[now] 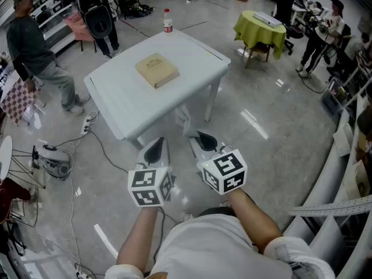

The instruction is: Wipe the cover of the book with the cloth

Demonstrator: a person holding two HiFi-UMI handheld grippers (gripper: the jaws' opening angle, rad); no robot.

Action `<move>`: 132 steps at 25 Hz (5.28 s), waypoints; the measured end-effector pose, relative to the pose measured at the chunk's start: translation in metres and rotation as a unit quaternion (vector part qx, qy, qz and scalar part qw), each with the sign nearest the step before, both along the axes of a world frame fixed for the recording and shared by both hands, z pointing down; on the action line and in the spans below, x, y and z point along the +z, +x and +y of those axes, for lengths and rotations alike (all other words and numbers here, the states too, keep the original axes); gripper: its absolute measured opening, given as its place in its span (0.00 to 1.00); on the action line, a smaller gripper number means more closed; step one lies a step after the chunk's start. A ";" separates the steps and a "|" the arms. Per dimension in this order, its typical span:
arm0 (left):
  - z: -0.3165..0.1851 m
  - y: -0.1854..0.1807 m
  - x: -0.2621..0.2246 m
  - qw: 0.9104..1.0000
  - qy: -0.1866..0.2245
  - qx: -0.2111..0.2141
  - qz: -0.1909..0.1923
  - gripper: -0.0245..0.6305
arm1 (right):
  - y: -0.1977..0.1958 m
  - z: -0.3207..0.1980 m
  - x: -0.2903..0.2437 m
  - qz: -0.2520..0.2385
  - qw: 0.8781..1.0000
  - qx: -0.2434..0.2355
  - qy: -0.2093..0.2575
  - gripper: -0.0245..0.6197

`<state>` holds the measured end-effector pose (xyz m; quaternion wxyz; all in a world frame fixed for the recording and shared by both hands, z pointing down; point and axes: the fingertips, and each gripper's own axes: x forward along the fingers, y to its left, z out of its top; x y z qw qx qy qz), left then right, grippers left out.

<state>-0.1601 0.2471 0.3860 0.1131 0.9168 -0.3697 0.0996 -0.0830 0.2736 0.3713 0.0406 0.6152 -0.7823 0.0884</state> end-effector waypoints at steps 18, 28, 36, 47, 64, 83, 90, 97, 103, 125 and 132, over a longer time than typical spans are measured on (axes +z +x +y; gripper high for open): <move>-0.046 0.026 0.017 1.000 -0.018 0.015 0.000 0.05 | 0.025 -0.044 0.013 -0.005 1.000 0.008 -0.015 0.06; -0.135 0.081 0.031 1.000 -0.026 -0.012 -0.011 0.05 | 0.075 -0.134 0.029 -0.006 0.999 -0.031 -0.028 0.06; -0.211 0.150 0.032 0.998 -0.037 -0.036 -0.018 0.05 | 0.141 -0.215 0.030 -0.012 0.997 -0.066 -0.038 0.06; -0.275 0.201 0.042 0.994 -0.049 -0.089 -0.034 0.05 | 0.200 -0.292 0.037 -0.009 0.990 -0.128 -0.051 0.06; -0.346 0.174 0.061 0.983 -0.064 -0.171 -0.024 0.05 | 0.187 -0.392 0.055 0.048 0.975 -0.210 -0.057 0.06; -0.483 0.101 0.087 0.973 -0.083 -0.213 -0.005 0.05 | 0.123 -0.580 0.080 0.250 0.929 -0.268 -0.045 0.06; -0.507 0.087 0.100 0.973 -0.097 -0.209 0.003 0.05 | 0.104 -0.629 0.113 0.333 0.896 -0.287 -0.053 0.06; -0.516 0.080 0.108 0.972 -0.111 -0.206 0.013 0.05 | 0.099 -0.646 0.139 0.344 0.887 -0.295 -0.086 0.06; -0.516 0.084 0.112 0.972 -0.118 -0.204 0.013 0.05 | 0.100 -0.632 0.143 0.331 0.887 -0.306 -0.102 0.06; -0.475 0.107 0.099 0.964 -0.094 -0.249 -0.006 0.05 | 0.136 -0.512 0.154 0.284 0.881 -0.361 -0.117 0.06; -0.467 0.110 0.101 0.961 -0.095 -0.260 -0.013 0.05 | 0.138 -0.470 0.151 0.257 0.872 -0.396 -0.132 0.06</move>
